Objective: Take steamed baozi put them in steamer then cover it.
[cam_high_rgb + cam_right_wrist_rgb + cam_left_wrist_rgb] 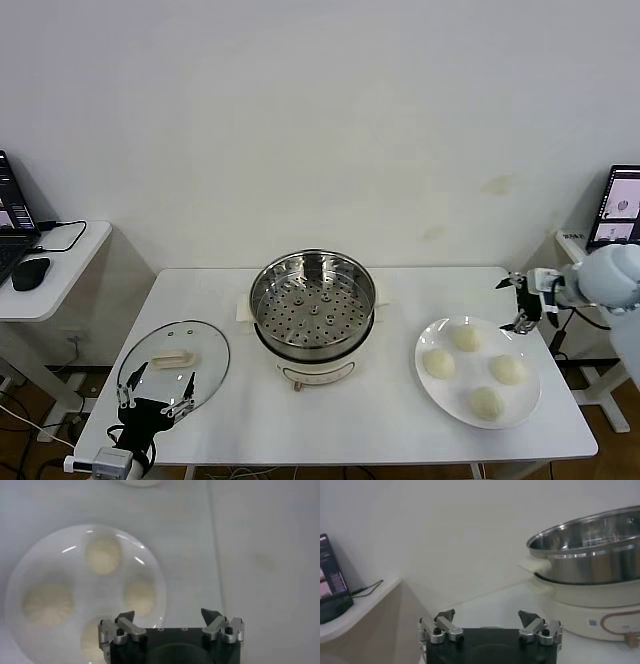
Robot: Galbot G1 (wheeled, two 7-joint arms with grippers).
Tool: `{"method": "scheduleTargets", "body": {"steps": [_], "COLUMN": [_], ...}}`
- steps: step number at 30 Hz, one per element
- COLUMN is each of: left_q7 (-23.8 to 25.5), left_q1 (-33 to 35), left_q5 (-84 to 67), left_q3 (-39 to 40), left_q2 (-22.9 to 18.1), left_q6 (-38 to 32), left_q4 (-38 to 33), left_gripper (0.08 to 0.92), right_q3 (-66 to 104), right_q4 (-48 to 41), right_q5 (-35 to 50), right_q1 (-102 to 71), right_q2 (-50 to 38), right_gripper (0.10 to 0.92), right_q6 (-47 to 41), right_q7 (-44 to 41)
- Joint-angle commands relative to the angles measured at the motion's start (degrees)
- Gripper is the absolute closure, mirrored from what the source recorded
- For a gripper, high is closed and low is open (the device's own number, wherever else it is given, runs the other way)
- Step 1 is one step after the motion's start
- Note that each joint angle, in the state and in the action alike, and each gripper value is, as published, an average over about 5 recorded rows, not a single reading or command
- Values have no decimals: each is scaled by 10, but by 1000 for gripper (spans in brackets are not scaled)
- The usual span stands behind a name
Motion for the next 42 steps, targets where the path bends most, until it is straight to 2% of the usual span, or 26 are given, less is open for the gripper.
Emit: {"method": "scheduleTargets", "body": {"steps": [1, 15, 31, 42], "left_q7": [0, 0, 5, 5], "left_q1": [8, 7, 2, -3], "left_q5": [1, 7, 5, 3], "left_q3": [4, 6, 1, 1], "left_q2": [-8, -5, -3, -3], "left_q6": [1, 1, 2, 2], "left_q4": [-13, -3, 11, 18], "left_gripper": [177, 177, 177, 177], "right_q3": [-103, -86, -89, -91], "right_q4": [-145, -202, -238, -229], "right_q5": [-78, -133, -141, -121], "right_q1": [86, 61, 61, 57], "right_q2": [91, 135, 161, 152], "right_gripper": [203, 203, 203, 203], "right_q6": [54, 55, 37, 29], "right_q7": [-33, -8, 55, 49]}}
